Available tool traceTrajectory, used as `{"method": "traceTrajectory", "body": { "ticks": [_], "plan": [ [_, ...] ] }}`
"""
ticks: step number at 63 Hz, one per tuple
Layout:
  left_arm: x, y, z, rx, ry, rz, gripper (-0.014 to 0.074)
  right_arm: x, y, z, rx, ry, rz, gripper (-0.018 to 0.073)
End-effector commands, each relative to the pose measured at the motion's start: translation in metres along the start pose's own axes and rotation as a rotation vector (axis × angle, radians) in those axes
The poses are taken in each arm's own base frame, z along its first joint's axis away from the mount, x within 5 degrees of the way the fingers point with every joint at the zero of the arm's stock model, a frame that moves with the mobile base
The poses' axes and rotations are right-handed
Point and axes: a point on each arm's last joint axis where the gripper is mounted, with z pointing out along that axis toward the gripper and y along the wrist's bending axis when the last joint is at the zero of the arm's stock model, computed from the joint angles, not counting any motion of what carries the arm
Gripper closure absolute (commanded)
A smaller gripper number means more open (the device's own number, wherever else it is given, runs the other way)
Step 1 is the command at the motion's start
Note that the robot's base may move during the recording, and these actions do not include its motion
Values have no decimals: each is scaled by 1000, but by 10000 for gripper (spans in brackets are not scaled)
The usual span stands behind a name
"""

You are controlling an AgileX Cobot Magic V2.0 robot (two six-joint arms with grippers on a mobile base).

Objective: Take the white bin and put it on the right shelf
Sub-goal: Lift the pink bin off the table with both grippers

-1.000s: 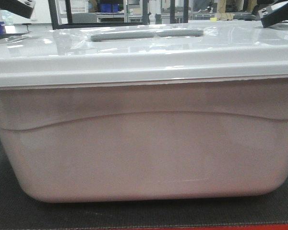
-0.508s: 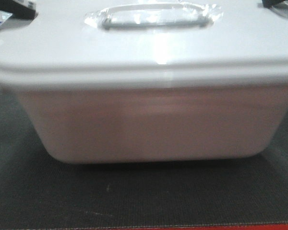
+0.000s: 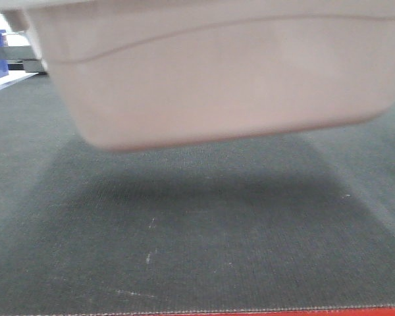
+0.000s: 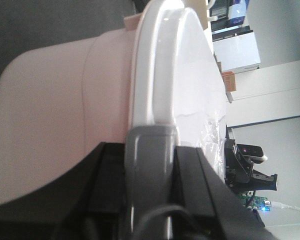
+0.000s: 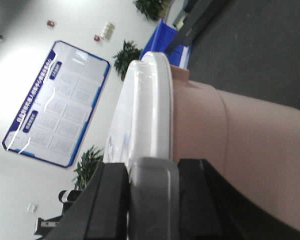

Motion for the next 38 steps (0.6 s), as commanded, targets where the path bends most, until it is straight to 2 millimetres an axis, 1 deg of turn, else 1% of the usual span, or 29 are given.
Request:
{"method": "traceTrajectory", "body": {
  "ticks": [1, 13, 20, 24, 30, 38],
  "plan": [
    [5, -62, 2, 376, 76, 24, 723, 11, 48, -6, -327, 106, -27, 494],
    [2, -102, 13, 448, 116, 140, 723, 18, 52, 0, -325, 128, -9, 494],
    [0, -118, 17, 463, 107, 184, 722, 20, 55, 0, -314, 118, -8, 494],
    [-3, -122, 18, 456, 87, 196, 723, 20, 58, -2, -306, 105, -2, 494],
    [-6, -122, 19, 434, 59, 195, 723, 19, 66, -5, -304, 84, -16, 494],
    [-7, -121, 20, 419, 47, 195, 722, 15, 84, -9, -333, 68, -72, 494]
  ]
}}
